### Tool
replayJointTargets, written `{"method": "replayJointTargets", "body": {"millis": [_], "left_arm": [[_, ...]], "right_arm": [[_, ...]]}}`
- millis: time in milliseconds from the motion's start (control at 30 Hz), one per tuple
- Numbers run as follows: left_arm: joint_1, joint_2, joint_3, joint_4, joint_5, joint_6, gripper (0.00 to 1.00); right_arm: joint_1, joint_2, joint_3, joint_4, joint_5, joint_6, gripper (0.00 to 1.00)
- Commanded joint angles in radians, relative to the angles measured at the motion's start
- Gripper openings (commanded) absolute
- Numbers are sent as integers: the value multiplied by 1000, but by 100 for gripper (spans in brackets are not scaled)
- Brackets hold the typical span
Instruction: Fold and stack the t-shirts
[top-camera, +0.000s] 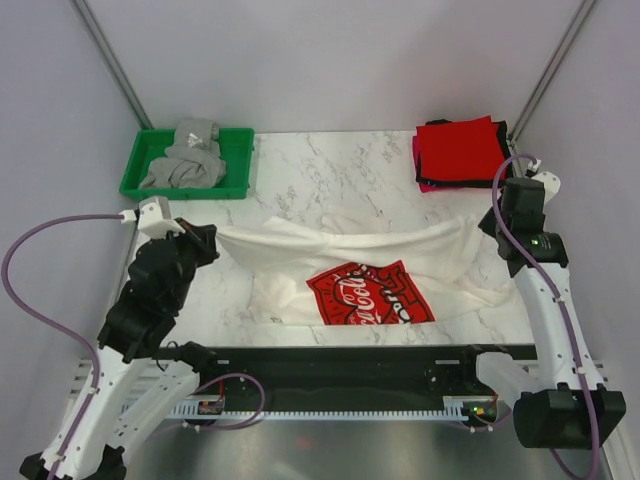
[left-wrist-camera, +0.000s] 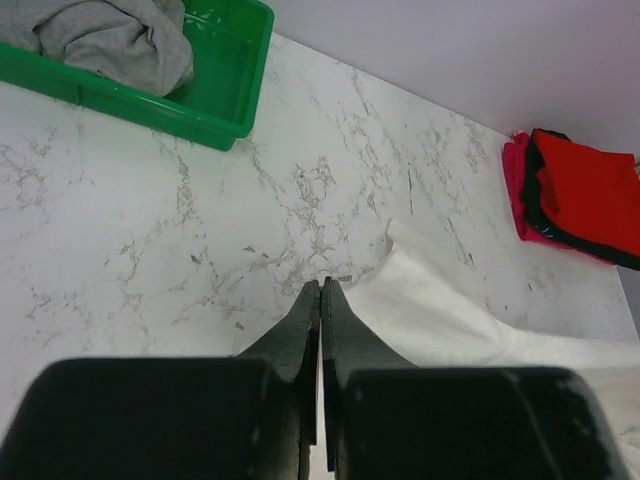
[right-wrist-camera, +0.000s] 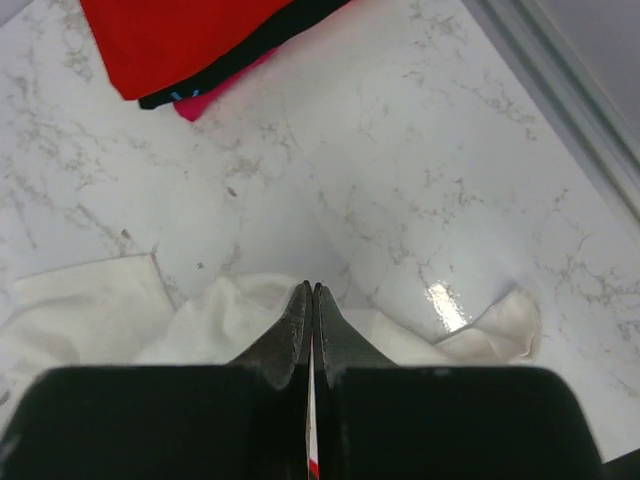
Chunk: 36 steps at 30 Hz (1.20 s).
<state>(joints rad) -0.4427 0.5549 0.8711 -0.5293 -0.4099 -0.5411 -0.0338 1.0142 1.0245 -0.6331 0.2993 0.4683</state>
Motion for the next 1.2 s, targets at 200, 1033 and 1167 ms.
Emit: {"method": "replayJointTargets", "body": {"millis": [200,1033,1167], "left_arm": [[4,-24,372,-2,172,179,2],[4,318,1295,198,611,191,2],[4,370,1215,180,565,236,2]], "right_arm": [[-2,-225,268,-11,-206,-7,0],[28,-373,942,0,-22,-62,0],[28,-298,858,1,-35,-71,0]]}}
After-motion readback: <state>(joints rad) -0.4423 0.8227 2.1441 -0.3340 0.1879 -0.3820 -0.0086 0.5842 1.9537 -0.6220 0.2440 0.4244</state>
